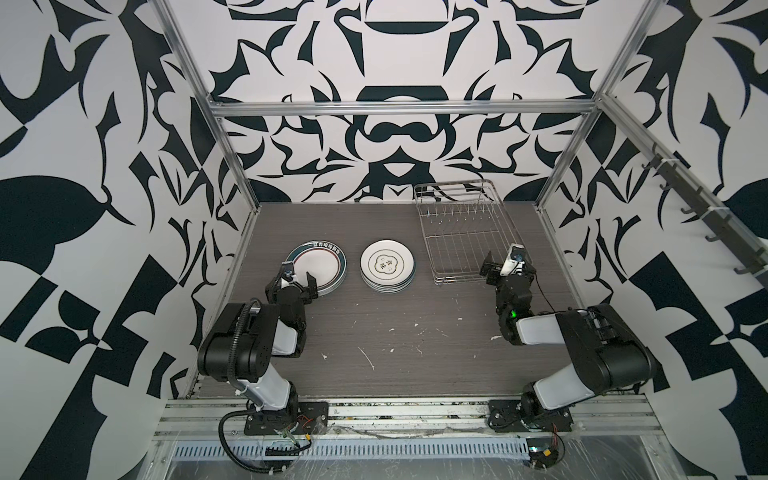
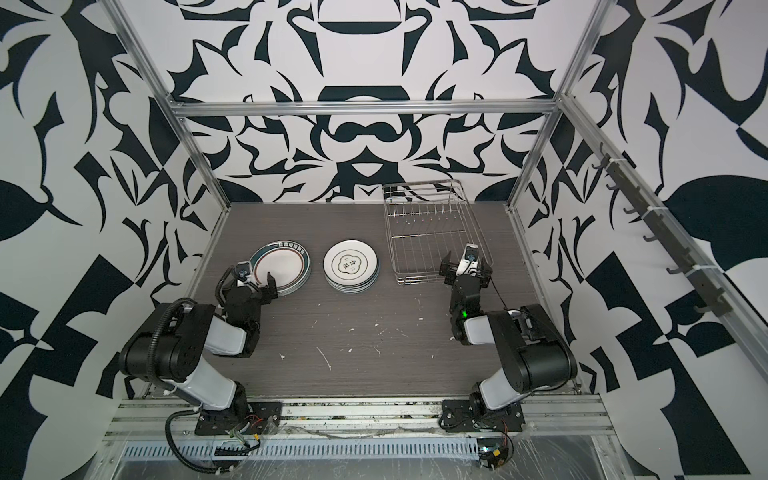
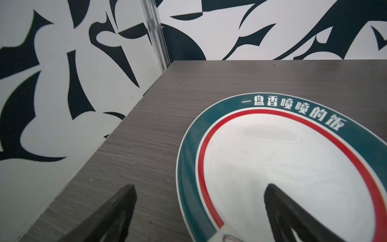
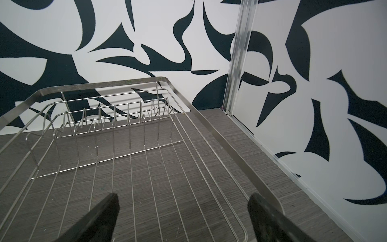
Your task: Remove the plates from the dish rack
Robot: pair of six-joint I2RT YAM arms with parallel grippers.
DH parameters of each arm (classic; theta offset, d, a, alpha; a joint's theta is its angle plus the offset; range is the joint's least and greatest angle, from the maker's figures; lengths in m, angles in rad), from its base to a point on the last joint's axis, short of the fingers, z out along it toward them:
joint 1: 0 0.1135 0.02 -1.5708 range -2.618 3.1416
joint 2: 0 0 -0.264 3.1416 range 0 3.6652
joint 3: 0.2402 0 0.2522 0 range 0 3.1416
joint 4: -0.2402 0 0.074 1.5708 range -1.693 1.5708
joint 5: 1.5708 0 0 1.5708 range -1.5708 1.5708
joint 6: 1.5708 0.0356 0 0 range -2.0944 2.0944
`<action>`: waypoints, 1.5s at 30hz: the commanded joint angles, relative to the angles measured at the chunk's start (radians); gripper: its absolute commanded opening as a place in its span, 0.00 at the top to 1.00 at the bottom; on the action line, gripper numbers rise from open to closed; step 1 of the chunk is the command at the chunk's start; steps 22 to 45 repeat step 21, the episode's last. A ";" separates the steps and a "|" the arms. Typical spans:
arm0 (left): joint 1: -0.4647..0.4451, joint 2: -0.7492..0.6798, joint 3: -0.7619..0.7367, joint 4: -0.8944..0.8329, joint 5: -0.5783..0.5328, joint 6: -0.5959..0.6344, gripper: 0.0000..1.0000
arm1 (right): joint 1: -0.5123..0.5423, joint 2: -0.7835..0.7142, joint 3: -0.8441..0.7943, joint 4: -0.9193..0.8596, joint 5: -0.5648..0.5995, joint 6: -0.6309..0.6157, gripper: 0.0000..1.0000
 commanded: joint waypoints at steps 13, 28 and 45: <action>0.007 -0.019 0.044 -0.028 0.018 -0.023 0.01 | -0.043 0.026 0.005 -0.240 -0.045 -0.027 0.00; 0.015 -0.025 0.063 -0.072 0.009 -0.037 0.01 | -0.043 0.025 -0.005 -0.223 -0.039 -0.036 0.00; 0.015 -0.025 0.063 -0.072 0.009 -0.037 0.01 | -0.043 0.025 -0.005 -0.223 -0.039 -0.036 0.00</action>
